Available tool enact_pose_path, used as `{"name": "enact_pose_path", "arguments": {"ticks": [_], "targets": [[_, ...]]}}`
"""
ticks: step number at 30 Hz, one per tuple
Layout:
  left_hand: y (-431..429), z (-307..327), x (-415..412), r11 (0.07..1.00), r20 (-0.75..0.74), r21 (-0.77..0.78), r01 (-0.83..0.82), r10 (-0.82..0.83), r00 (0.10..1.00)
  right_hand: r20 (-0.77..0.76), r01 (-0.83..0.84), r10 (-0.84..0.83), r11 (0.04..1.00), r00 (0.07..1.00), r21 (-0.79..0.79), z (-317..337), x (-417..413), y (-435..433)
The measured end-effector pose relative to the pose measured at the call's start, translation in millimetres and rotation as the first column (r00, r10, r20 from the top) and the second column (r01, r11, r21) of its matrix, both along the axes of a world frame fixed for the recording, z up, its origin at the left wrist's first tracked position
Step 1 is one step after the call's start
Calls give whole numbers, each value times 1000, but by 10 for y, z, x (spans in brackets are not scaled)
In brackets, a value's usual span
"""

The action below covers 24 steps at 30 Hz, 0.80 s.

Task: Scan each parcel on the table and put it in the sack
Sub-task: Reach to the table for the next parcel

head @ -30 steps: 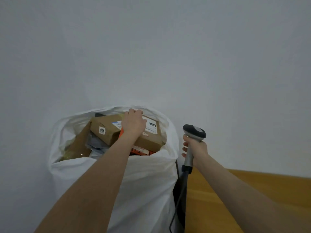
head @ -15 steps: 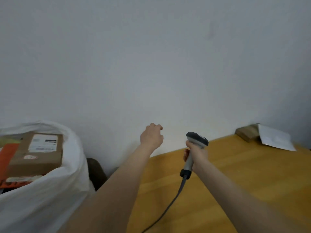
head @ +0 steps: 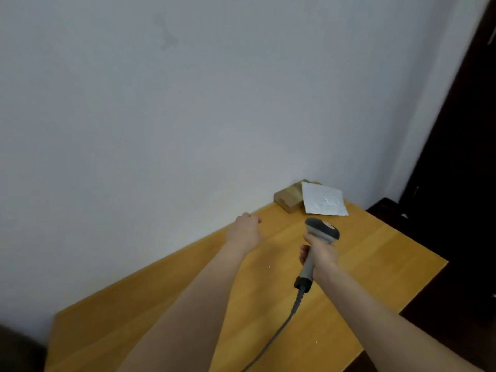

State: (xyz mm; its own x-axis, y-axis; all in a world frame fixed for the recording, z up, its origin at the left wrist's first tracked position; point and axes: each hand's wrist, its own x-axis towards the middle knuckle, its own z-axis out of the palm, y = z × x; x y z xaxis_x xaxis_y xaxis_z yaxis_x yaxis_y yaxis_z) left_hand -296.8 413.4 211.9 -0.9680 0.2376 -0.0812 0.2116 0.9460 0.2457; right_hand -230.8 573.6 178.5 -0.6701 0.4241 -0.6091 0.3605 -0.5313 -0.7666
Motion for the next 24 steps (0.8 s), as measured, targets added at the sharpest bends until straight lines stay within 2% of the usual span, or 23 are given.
{"name": "enact_pose_path", "arguments": {"ticks": [4,7,16,20,24], "targets": [[426,-234,-352,999,33,-4,36,-36,999,23,45,-45,999,999,-10,-166,-236,355],[702,-413,-676,998,82,52,33,-38,996,45,86,-88,996,995,34,-266,-432,587],[1564,-1020,-1438,947,352,286,-146,38,935,91,193,-197,980,976,45,-597,-1121,1425],[1898,-1322,-1799,881,443,376,-289,103,891,131,152,-148,988,980,-19,-893,-1463,1674],[2235,-1639,-2205,734,574,470,-490,168,802,146,134,-114,982,983,-136,-1196,-1739,1843]]}}
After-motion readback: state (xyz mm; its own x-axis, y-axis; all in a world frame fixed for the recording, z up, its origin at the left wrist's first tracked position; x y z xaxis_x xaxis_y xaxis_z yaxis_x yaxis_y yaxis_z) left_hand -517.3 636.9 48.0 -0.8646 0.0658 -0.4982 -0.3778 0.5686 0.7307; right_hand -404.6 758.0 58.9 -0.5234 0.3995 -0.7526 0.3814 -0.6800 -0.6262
